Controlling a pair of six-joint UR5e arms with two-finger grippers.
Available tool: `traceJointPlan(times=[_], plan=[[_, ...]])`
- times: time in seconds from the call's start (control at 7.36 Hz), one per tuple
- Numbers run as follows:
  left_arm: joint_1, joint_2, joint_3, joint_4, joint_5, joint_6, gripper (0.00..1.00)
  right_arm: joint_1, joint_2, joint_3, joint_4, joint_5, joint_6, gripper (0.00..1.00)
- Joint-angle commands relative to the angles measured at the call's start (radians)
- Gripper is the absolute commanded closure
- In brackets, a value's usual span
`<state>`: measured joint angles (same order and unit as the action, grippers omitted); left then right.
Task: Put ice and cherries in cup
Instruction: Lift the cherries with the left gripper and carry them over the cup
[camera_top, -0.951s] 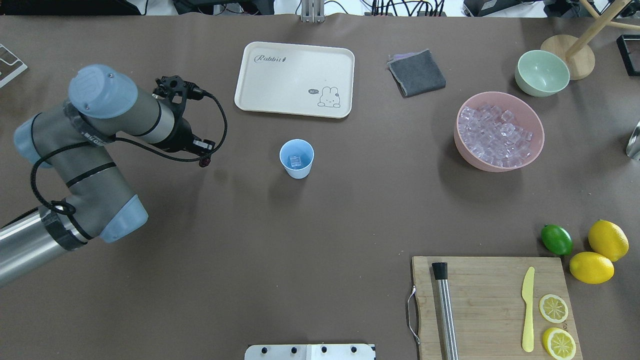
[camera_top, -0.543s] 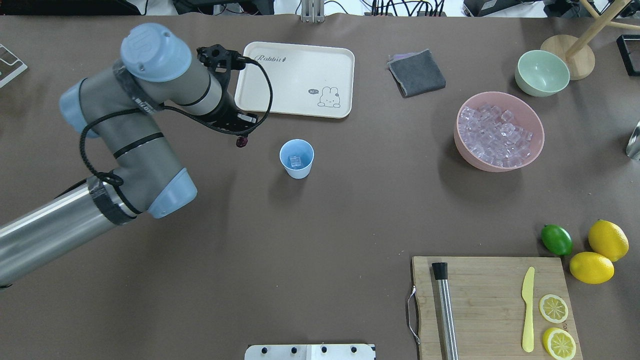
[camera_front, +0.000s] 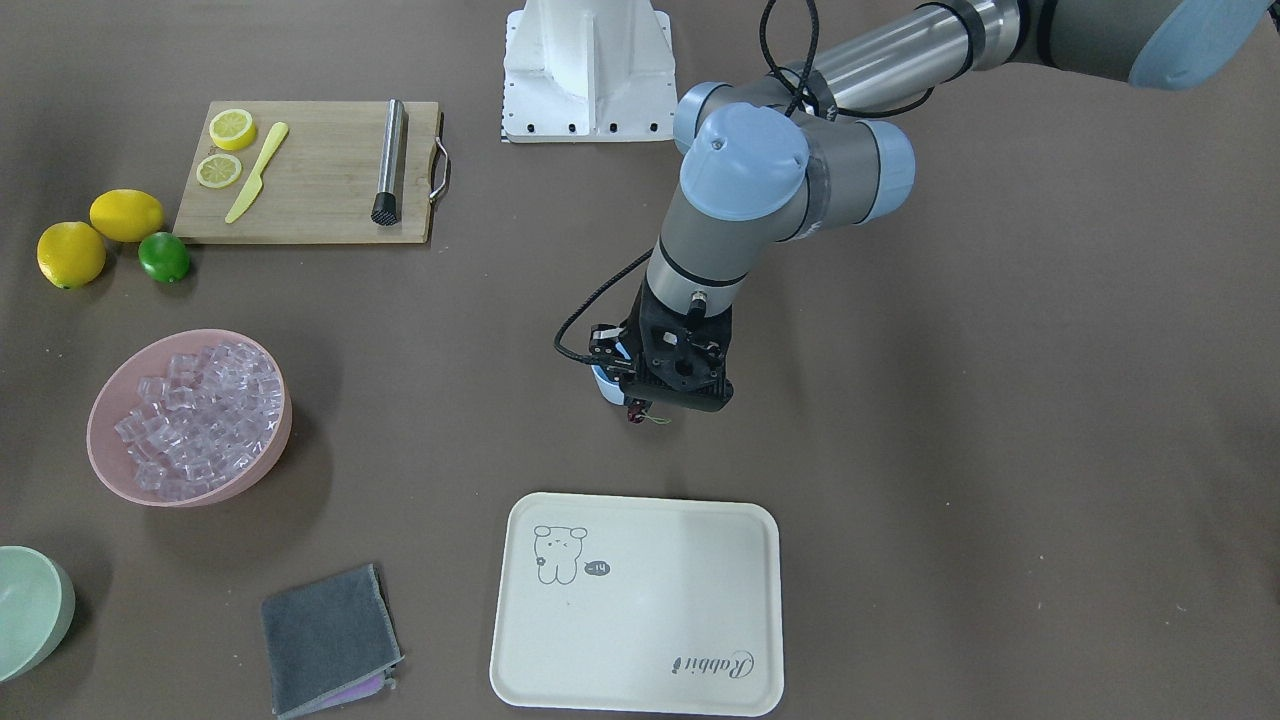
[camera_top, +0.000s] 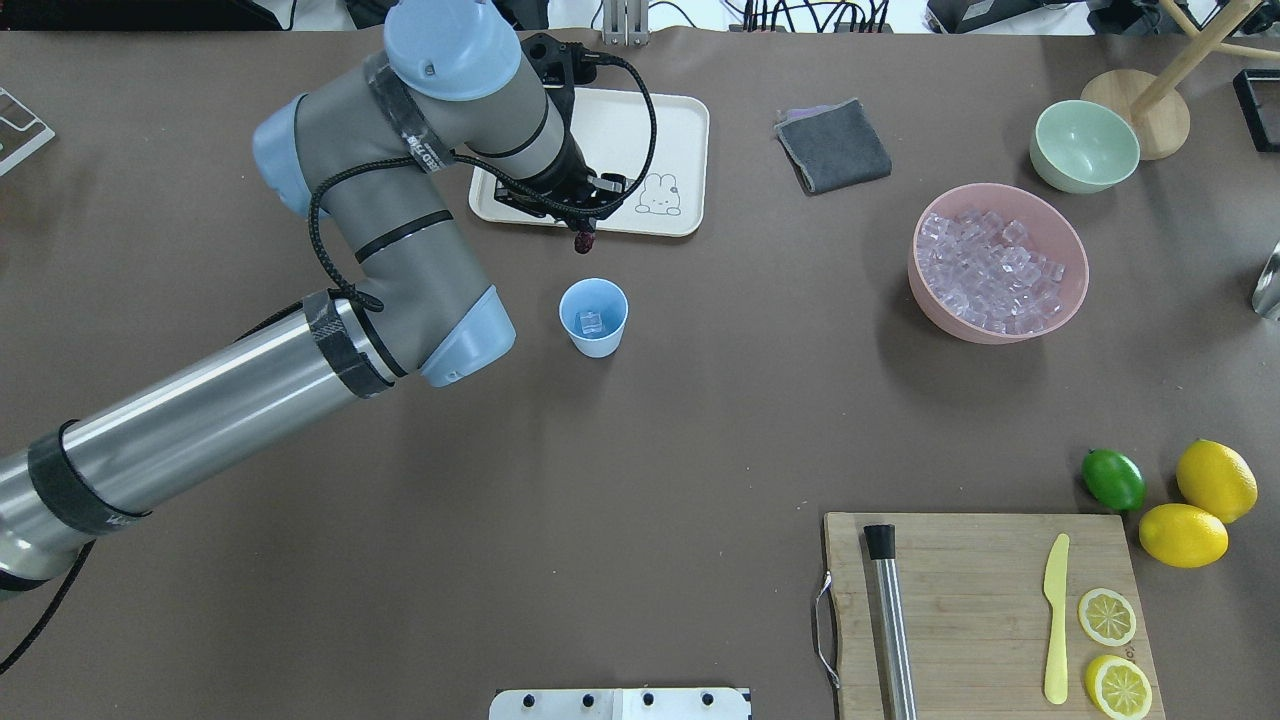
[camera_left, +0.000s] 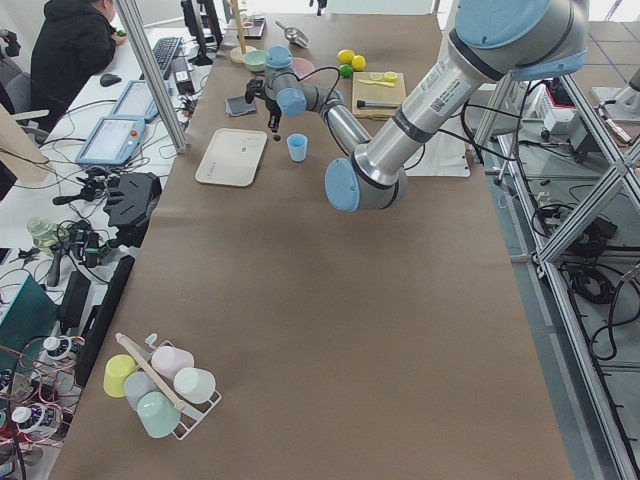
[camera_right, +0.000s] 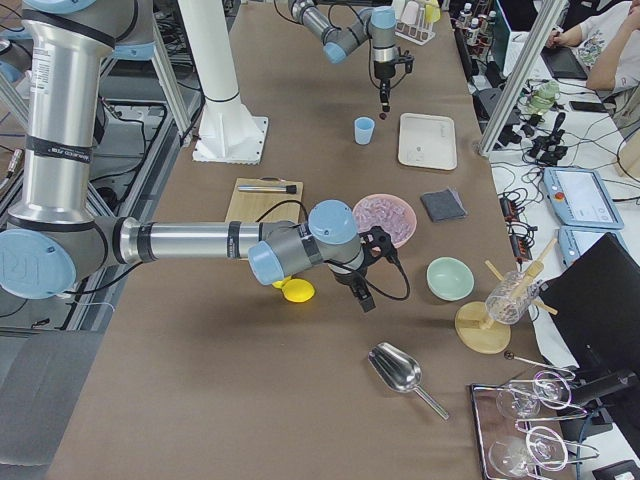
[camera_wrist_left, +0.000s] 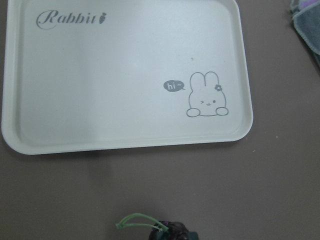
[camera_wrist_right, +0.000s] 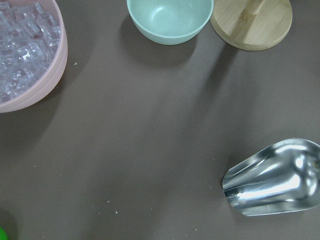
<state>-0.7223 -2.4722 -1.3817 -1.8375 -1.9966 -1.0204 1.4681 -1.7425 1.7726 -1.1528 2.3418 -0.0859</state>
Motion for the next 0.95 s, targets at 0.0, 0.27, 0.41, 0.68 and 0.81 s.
traceJointPlan(times=[0.0,0.27,0.41,0.68,0.81], plan=[[-0.003,0.013,-0.040,-0.005,-0.007,-0.010,1.00,0.001,0.001,-0.001,0.001,0.001,0.000,0.01],[0.030,0.114,-0.140,-0.008,-0.004,-0.013,1.00,0.001,0.004,0.001,-0.001,-0.004,0.000,0.01],[0.065,0.118,-0.140,-0.008,0.004,-0.024,1.00,0.000,0.004,-0.001,0.001,-0.002,0.000,0.01],[0.072,0.113,-0.161,-0.005,0.006,-0.082,1.00,0.000,0.008,-0.001,-0.001,-0.001,-0.002,0.01],[0.075,0.116,-0.165,-0.005,0.006,-0.084,1.00,0.000,0.008,-0.002,-0.002,-0.001,-0.002,0.01]])
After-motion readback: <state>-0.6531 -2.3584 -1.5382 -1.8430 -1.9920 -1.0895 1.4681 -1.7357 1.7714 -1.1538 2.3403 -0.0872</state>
